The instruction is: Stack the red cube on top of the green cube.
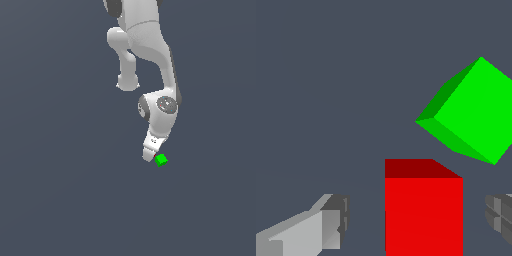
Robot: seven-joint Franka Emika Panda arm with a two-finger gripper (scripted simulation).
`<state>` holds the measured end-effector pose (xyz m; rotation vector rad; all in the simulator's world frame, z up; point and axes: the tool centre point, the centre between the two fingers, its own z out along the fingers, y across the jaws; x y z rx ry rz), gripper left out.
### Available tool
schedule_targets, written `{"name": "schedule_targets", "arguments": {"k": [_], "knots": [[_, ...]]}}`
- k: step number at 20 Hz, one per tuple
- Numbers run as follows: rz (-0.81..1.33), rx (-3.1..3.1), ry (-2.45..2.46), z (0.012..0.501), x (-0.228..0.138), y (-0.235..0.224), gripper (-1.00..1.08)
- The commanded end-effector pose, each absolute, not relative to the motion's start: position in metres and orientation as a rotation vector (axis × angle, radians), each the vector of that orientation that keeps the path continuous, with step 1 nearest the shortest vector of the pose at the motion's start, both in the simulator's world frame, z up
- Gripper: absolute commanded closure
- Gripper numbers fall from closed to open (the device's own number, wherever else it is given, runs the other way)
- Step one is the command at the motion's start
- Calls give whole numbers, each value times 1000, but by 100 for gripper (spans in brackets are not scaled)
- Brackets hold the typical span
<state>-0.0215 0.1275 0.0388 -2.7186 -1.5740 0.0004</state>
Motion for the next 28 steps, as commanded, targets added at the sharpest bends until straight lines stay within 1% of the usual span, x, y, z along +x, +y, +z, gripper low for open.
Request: {"name": "schedule_targets", "arguments": {"k": [1, 6, 7, 20, 24, 28], "knots": [[0, -2718, -1575, 27, -22, 127, -92], [0, -2718, -1576, 20, -21, 127, -92], [0, -2718, -1576, 20, -21, 127, 108], [0, -2718, -1576, 23, -21, 127, 108], [0, -2718, -1577, 35, -21, 127, 108], [0, -2718, -1577, 57, -22, 127, 108]]}}
